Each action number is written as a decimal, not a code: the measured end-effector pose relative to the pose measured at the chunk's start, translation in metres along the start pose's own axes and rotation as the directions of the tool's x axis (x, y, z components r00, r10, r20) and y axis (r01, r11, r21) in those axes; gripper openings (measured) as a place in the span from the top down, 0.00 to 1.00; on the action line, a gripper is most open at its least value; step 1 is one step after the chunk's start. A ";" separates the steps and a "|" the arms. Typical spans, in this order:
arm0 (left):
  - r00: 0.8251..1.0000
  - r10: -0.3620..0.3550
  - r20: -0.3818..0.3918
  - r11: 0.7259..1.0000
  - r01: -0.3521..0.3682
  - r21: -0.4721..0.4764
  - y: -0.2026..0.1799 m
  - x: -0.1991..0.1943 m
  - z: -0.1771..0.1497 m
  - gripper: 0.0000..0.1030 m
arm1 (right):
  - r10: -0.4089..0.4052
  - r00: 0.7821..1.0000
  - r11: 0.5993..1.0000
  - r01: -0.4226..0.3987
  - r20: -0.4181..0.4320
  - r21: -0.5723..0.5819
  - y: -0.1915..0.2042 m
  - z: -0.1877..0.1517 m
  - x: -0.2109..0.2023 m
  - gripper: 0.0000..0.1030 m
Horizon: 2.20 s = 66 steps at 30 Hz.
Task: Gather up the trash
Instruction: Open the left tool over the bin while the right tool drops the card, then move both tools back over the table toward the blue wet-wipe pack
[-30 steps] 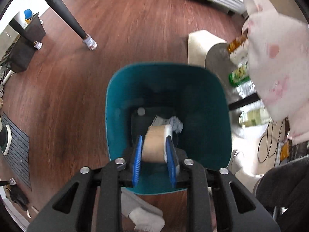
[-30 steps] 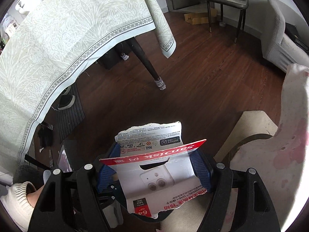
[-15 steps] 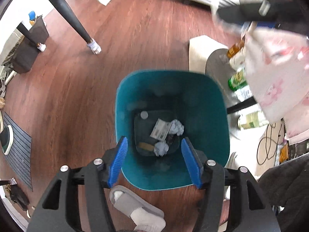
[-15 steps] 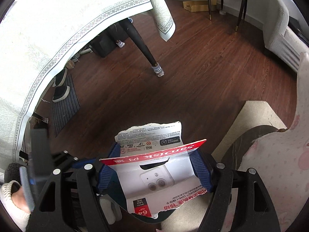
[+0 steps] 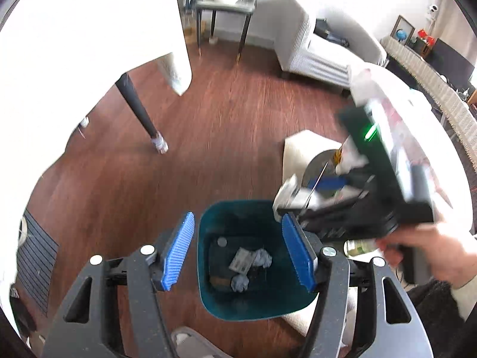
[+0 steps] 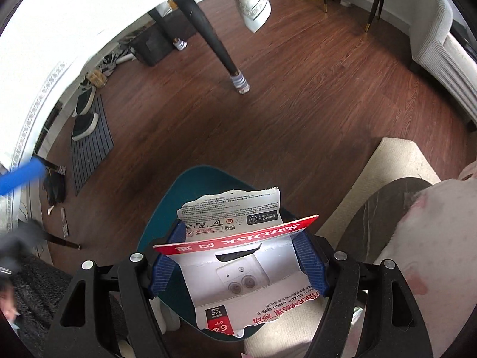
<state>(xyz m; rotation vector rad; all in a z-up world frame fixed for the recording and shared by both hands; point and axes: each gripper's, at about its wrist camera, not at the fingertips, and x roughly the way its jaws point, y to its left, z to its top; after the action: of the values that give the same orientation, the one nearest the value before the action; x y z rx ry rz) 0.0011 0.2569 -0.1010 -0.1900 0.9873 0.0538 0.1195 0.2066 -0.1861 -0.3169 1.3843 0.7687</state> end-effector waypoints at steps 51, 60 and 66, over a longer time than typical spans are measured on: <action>0.950 -0.061 0.307 0.994 0.031 0.101 -0.124 -0.075 0.088 0.40 | -0.126 0.884 0.989 0.147 0.451 -0.011 -0.072 -0.049 -0.196 0.17; 0.951 -0.109 0.288 0.992 0.085 0.094 -0.164 -0.058 0.099 0.22 | -0.259 0.817 0.966 0.208 0.515 0.155 -0.148 -0.068 -0.241 0.17; 0.952 -0.153 0.267 0.985 0.124 0.120 -0.200 -0.041 0.106 0.15 | -0.305 0.797 0.950 0.218 0.522 0.223 -0.191 -0.085 -0.259 0.17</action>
<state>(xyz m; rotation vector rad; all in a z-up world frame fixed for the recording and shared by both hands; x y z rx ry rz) 0.0924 0.0817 0.0172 -0.1529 0.6945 -0.0971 0.1805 -0.0617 0.0003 -0.1419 0.8163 0.4629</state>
